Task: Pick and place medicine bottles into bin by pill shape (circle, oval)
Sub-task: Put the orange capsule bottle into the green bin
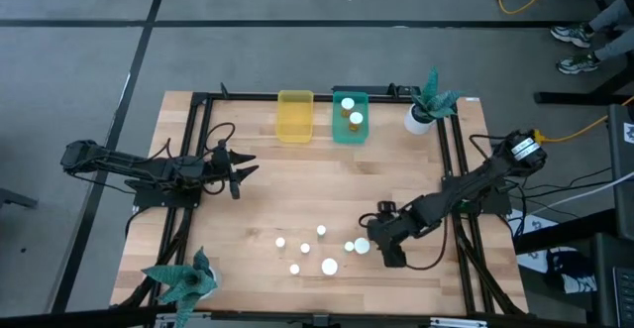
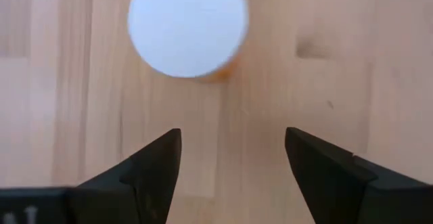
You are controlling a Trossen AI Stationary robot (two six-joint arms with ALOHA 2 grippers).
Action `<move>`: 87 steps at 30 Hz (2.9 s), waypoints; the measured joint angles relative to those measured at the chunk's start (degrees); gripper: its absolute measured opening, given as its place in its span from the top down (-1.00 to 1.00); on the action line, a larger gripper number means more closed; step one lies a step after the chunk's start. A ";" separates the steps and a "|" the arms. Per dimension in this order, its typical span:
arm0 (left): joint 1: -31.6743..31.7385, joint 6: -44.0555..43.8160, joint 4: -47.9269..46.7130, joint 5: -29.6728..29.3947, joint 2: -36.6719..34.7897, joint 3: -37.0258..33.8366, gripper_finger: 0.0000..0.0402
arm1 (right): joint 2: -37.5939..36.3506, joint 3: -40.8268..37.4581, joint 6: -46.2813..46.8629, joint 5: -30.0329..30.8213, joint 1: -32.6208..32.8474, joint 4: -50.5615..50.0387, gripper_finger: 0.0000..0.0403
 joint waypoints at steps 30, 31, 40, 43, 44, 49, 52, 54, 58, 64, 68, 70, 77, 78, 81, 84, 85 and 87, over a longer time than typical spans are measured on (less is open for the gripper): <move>0.02 -0.02 -0.04 0.00 0.02 0.00 0.25 | 2.52 0.04 -6.79 6.73 -0.28 14.09 -0.32; 0.00 -0.02 -0.04 0.00 0.01 0.00 0.25 | 3.04 0.04 -6.83 7.37 -0.33 13.99 -0.32; 0.01 -0.04 -0.07 -0.01 0.00 0.00 0.25 | 4.85 0.04 -6.80 7.65 -1.42 15.09 -0.32; 0.02 -0.02 -0.07 -0.02 0.01 0.01 0.25 | 4.85 0.04 -6.86 7.81 -1.44 15.66 -0.32; 0.00 -0.02 -0.07 0.00 0.00 0.02 0.25 | 4.85 0.04 -6.86 7.80 -1.44 15.59 -0.32; 0.00 -0.02 -0.07 0.00 0.02 0.02 0.25 | 4.85 0.04 -6.78 7.82 -1.44 15.55 -0.32; 0.00 -0.02 -0.07 -0.01 0.02 0.00 0.25 | 4.85 0.04 -6.53 7.82 -1.44 15.55 -0.32; 0.02 -0.02 -0.07 0.00 0.02 0.01 0.25 | 4.85 0.04 -6.55 7.82 -1.44 15.55 -0.32; 0.02 -0.02 -0.08 0.00 0.02 0.02 0.25 | 4.85 0.04 -6.43 7.82 -1.44 15.54 -0.23; 0.02 -0.02 -0.07 -0.02 0.02 0.00 0.25 | 4.85 0.06 -6.38 7.89 -1.44 15.35 -0.01; 0.02 -0.02 -0.09 0.00 0.01 0.01 0.25 | 4.65 0.28 -6.39 9.48 -1.46 13.93 0.00; 0.01 -0.02 -0.07 0.00 0.00 0.00 0.25 | 4.17 1.47 -6.48 13.17 -1.60 9.81 -0.01; 0.00 -0.02 -0.06 -0.01 0.00 0.00 0.25 | 0.46 9.86 -7.84 25.00 -3.74 -6.10 0.00; 0.02 -0.02 -0.07 -0.02 0.00 0.00 0.25 | 0.06 11.16 -8.35 26.57 -4.28 -7.13 0.00; 0.01 -0.04 -0.01 -0.01 0.01 0.00 0.25 | -1.07 14.33 -9.67 31.33 -6.62 -8.31 0.00; 0.02 -0.04 0.04 0.00 0.00 0.00 0.25 | -1.89 16.93 -10.12 33.47 -10.21 -8.87 -0.02; 0.02 -0.04 -0.04 0.00 0.02 0.00 0.25 | -2.26 17.58 -10.92 33.53 -11.52 -9.04 -0.03; 0.02 -0.04 0.00 0.00 0.00 0.00 0.25 | -2.45 19.06 -12.75 33.47 -14.51 -9.19 -0.03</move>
